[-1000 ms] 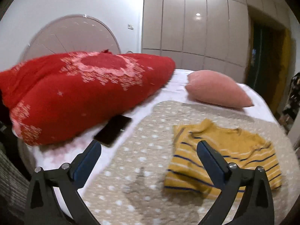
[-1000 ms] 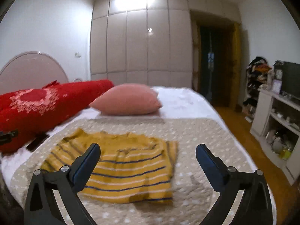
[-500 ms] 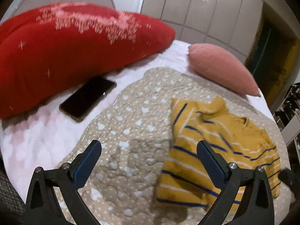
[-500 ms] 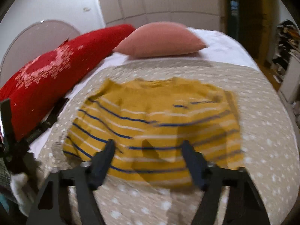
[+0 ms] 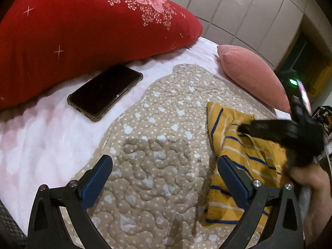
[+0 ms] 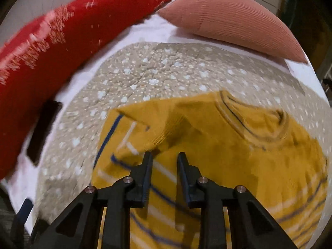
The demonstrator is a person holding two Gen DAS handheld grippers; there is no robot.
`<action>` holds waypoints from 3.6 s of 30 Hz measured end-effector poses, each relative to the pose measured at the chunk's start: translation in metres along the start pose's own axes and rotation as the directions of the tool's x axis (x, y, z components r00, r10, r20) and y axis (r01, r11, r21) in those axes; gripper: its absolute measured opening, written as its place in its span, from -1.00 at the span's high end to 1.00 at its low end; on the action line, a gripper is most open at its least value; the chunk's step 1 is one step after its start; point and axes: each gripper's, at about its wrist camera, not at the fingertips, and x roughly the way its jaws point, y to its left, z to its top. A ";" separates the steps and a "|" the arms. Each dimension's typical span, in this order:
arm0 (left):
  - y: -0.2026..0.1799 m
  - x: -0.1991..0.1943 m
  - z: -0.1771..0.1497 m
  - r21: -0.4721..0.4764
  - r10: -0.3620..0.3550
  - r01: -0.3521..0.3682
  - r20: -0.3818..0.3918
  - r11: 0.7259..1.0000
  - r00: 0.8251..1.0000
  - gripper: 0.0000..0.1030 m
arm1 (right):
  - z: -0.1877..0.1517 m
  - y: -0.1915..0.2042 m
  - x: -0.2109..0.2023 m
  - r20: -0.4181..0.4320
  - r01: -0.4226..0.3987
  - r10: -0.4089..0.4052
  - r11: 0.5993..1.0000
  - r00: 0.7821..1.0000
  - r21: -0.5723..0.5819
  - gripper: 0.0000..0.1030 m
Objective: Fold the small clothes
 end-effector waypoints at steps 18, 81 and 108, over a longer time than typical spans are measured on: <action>-0.033 -0.015 -0.008 0.066 -0.008 0.006 0.033 0.998 0.999 -0.96 | -0.045 -0.047 -0.080 0.126 -0.025 0.019 0.998 0.992 0.050 0.01; -0.091 -0.004 -0.032 0.137 -0.129 0.133 -0.035 0.982 0.991 -0.96 | -0.240 -0.240 -0.111 0.031 0.206 -0.247 0.865 0.969 0.459 -0.54; -0.087 0.007 -0.032 0.115 -0.128 0.137 -0.081 0.984 0.988 -0.96 | -0.224 -0.167 -0.143 0.189 0.155 -0.221 0.937 0.957 0.312 -0.54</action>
